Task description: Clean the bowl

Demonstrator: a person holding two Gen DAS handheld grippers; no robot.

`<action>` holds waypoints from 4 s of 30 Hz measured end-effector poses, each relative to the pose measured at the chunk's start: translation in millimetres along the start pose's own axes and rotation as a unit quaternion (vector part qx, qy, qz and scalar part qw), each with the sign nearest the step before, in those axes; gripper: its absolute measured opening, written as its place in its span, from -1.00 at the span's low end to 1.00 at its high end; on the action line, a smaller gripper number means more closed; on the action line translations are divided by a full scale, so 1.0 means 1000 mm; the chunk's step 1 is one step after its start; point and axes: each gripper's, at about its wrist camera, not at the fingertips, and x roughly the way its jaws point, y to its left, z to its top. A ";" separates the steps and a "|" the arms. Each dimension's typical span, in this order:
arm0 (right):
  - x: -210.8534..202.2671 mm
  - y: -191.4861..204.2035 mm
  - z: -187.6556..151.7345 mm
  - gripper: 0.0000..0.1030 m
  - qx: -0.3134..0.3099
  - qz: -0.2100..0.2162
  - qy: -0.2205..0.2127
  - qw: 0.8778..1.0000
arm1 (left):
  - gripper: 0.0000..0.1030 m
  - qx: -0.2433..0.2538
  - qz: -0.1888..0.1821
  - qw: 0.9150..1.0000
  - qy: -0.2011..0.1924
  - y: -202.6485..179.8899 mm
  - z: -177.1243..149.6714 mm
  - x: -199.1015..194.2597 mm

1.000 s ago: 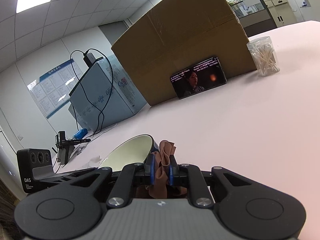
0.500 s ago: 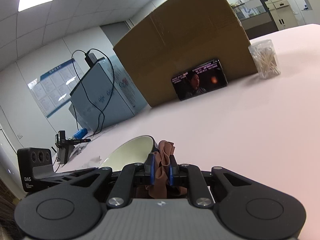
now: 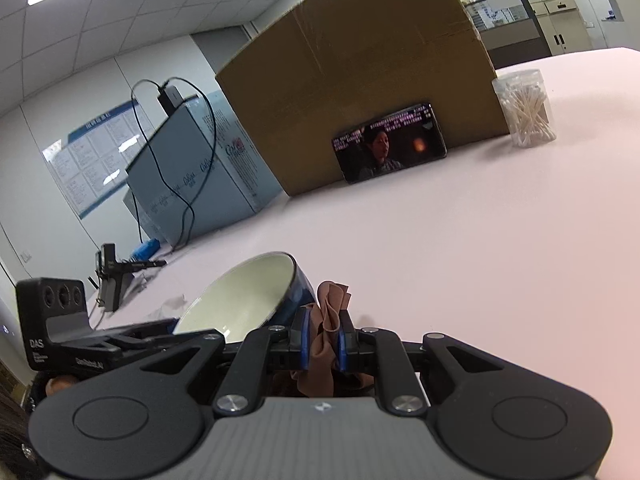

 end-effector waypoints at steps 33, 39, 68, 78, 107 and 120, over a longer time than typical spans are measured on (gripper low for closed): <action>0.000 0.000 0.000 -0.67 -0.003 0.000 0.003 1.000 | 1.00 0.001 0.000 1.000 0.000 -0.001 0.000 0.000; 0.002 0.000 0.000 -0.67 -0.003 -0.001 0.006 1.000 | 1.00 0.001 0.000 1.000 0.000 -0.001 0.000 0.000; -0.002 0.002 0.000 -0.66 -0.005 0.007 -0.008 1.000 | 1.00 0.001 0.001 1.000 -0.001 -0.002 0.000 0.000; 0.008 0.001 -0.001 -0.66 -0.003 -0.017 0.029 0.999 | 1.00 0.002 0.001 1.000 -0.001 -0.003 0.000 0.000; 0.002 -0.005 0.004 -0.58 0.017 -0.003 0.003 1.000 | 1.00 0.001 0.001 1.000 -0.001 -0.002 -0.001 0.001; 0.011 -0.002 0.000 -0.45 0.004 -0.033 0.038 0.999 | 1.00 0.005 0.005 1.000 0.001 -0.003 -0.001 0.000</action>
